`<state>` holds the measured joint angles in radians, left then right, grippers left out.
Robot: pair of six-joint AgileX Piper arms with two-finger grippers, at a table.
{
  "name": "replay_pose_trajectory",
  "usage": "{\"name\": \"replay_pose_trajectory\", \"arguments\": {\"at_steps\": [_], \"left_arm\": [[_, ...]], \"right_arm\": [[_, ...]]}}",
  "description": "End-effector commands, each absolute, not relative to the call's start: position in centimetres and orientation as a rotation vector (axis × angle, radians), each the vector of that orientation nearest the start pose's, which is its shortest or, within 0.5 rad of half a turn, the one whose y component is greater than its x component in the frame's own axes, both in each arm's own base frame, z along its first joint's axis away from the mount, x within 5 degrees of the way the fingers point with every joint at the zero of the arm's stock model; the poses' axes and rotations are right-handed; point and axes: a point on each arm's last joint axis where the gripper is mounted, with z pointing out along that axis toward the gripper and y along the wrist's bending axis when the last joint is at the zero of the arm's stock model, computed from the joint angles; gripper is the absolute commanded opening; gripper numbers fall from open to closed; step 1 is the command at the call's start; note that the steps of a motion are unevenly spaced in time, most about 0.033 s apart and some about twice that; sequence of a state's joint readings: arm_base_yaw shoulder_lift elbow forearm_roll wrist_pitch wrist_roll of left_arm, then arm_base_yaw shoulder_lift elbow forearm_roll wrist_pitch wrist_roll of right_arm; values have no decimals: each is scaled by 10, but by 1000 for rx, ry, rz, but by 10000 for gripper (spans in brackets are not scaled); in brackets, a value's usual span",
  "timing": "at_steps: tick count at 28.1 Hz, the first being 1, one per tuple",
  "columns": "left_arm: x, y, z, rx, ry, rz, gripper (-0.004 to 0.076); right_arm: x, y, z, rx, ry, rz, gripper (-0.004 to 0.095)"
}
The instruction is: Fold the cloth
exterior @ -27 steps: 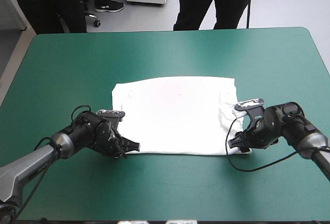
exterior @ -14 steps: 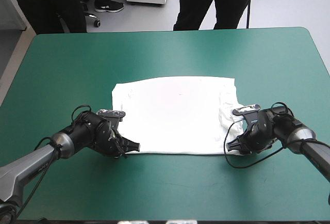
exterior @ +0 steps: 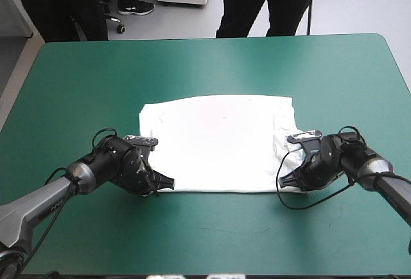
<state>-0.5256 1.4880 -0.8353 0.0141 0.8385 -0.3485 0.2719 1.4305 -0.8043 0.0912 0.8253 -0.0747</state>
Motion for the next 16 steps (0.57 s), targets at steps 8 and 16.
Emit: {"name": "replay_pose_trajectory", "arguments": {"at_steps": [8,16], "left_arm": [[220,-123,278,291,2686,-183,-17],[213,-114,330,261,2527,-210,-17]], "right_arm": [[241,76,292,-409,2781,193,-17],[247,78,329,-394,2724,213,-17]]}}
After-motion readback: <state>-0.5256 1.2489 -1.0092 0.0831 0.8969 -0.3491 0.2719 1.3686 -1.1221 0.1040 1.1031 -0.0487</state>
